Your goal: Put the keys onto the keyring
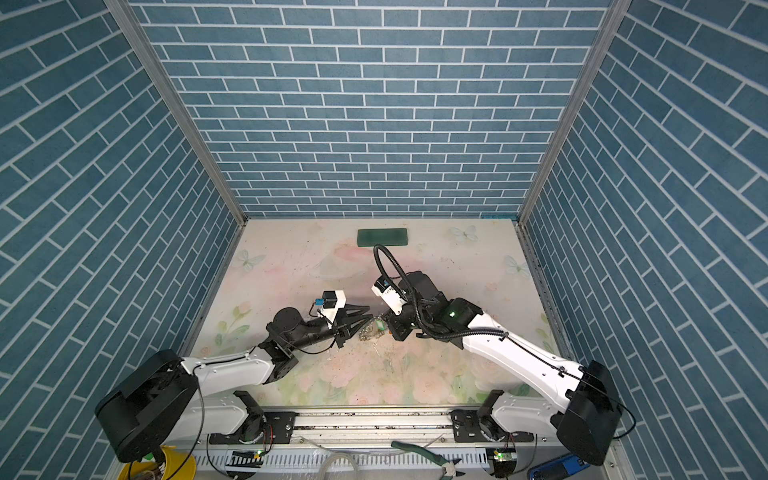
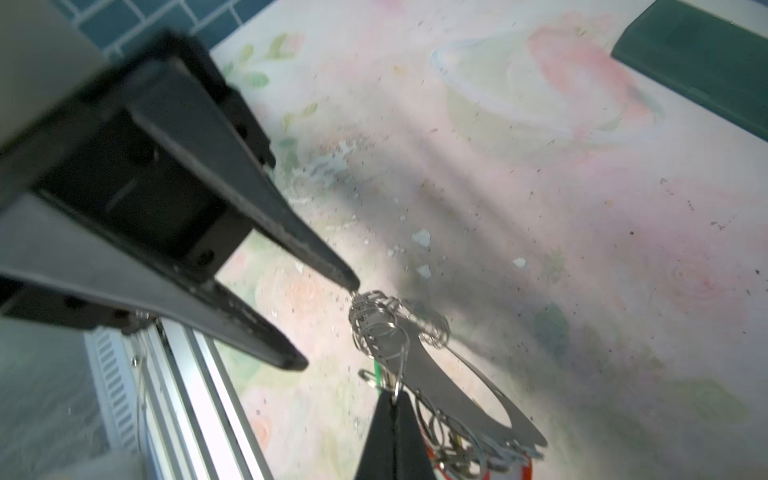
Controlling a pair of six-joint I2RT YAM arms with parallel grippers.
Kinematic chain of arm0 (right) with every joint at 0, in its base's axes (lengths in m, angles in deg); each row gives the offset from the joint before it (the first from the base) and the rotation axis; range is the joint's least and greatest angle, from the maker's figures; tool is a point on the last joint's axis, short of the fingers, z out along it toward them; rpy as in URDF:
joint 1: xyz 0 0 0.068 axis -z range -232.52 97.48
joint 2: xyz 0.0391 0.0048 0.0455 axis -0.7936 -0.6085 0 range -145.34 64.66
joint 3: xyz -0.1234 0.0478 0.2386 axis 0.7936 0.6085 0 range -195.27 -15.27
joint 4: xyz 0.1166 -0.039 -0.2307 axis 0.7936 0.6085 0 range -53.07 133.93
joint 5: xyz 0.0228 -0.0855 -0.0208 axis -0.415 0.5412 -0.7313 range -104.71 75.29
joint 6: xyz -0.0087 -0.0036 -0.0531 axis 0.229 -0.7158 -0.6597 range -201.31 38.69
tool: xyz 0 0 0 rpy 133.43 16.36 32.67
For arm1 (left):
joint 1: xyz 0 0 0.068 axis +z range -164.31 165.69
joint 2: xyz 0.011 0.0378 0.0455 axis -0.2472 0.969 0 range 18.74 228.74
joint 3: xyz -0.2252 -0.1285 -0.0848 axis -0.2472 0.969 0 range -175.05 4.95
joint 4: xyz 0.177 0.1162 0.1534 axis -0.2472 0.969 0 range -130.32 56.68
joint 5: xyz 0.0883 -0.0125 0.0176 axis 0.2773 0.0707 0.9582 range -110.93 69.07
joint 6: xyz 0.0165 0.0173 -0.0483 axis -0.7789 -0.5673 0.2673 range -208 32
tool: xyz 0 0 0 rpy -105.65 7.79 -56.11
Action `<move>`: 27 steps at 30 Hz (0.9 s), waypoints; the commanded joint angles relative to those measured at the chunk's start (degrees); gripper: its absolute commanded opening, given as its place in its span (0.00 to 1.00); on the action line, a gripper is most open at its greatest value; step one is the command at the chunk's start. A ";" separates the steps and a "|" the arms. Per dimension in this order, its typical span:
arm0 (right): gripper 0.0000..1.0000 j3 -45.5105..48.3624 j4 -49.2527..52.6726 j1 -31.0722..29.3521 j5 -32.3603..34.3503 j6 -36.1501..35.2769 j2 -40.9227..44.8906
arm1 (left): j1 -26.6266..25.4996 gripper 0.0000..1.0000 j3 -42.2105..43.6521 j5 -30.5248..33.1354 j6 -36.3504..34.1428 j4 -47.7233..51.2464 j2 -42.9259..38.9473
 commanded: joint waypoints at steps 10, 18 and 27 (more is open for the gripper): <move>0.00 -13.32 18.39 7.01 -12.50 -26.04 -5.63 | 0.28 0.52 -2.52 -0.63 -13.06 20.14 -9.39; 0.00 -14.51 20.53 7.57 -16.79 -39.06 -7.20 | 0.28 0.53 -5.20 -1.70 -16.12 21.90 -5.42; 0.00 -13.17 18.79 7.57 -17.22 -48.62 -7.69 | 0.64 0.48 -7.00 -10.61 -17.02 20.36 -2.09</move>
